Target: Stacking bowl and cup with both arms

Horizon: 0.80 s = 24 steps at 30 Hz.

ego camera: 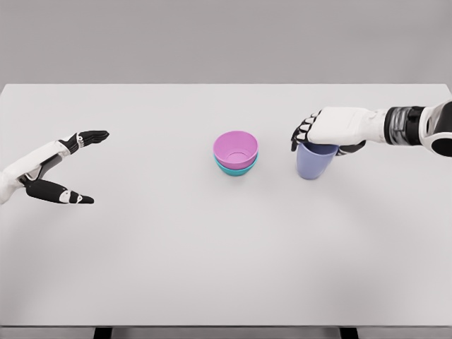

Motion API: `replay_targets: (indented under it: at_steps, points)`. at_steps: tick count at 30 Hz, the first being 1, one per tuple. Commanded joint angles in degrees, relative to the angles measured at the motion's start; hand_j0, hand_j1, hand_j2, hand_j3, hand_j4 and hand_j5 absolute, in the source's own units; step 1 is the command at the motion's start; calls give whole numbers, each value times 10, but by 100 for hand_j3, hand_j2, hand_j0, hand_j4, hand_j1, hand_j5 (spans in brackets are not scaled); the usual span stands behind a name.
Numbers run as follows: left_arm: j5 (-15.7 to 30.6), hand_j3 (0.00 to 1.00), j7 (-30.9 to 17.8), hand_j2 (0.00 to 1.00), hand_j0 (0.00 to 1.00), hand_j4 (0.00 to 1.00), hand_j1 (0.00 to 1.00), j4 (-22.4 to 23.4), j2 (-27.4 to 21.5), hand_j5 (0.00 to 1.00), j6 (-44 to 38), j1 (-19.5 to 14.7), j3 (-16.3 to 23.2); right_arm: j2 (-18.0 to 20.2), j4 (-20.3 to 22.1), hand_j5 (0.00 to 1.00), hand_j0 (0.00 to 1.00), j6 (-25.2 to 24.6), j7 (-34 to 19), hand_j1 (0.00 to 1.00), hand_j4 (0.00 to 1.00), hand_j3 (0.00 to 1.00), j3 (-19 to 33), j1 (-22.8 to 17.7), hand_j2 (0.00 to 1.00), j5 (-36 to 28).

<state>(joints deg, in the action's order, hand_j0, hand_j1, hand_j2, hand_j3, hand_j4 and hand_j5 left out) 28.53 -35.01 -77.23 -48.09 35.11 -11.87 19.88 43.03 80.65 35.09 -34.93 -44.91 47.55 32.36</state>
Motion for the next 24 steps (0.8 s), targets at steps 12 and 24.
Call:
replay_targets:
  at_steps: [12, 24]
  points:
    - [5, 100, 0, 100, 100, 100, 100, 0, 6, 100, -1, -1, 0, -26, 4, 59, 59, -1, -1, 59, 59, 59, 125, 4, 59, -54]
    - [5, 100, 0, 100, 100, 100, 100, 0, 7, 100, -1, -1, 0, -120, 3, 61, 61, -1, -1, 61, 61, 61, 129, 16, 61, -53]
